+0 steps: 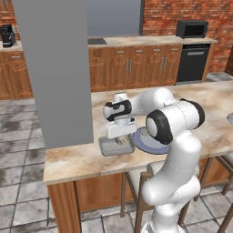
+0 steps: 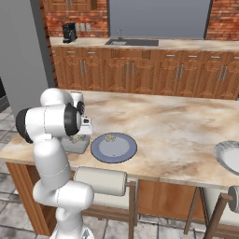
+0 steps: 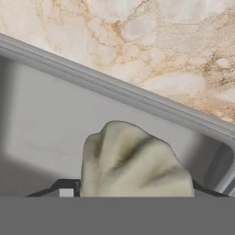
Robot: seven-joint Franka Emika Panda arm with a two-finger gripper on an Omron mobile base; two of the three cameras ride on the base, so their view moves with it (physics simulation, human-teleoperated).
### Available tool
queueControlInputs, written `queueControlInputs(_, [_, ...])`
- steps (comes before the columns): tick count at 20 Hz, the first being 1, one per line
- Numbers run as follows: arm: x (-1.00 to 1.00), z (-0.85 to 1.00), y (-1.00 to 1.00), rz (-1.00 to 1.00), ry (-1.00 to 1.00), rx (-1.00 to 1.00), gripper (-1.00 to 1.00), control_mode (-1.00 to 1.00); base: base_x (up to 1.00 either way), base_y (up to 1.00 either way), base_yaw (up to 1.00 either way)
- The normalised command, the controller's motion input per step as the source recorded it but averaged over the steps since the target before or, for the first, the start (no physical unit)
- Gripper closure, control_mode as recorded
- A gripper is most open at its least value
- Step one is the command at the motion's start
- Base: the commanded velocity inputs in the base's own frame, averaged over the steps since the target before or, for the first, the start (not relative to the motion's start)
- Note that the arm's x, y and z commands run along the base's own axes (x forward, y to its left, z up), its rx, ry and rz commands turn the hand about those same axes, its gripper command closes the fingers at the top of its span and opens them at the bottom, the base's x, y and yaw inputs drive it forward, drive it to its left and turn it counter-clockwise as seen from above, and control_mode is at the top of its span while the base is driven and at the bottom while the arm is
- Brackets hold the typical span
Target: Place two dumplings into each of the tupperware containers and then place the containers in the fridge.
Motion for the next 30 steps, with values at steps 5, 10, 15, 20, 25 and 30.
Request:
queueControlInputs(5, [0.00,0.00,0.00,0.00,0.00,0.00,-1.00,-1.00,0.00,0.00,0.00])
queueControlInputs(10, [0.00,0.00,0.00,0.00,0.02,0.00,-1.00,-1.00,0.00,0.00,0.00])
queueControlInputs(15, [0.00,0.05,-0.14,0.00,0.00,0.00,-1.00,-1.00,0.00,0.00,0.00])
queueControlInputs(20, [-0.01,0.27,-0.41,0.00,-0.01,0.00,-1.00,-1.00,0.00,0.00,0.00])
queueControlInputs(25, [0.09,0.10,-0.46,-0.01,-0.05,0.01,-1.00,-1.00,0.00,0.00,0.00])
queueControlInputs(30, [0.10,0.00,-0.65,0.00,-0.09,0.08,-1.00,-1.00,0.00,0.00,0.00])
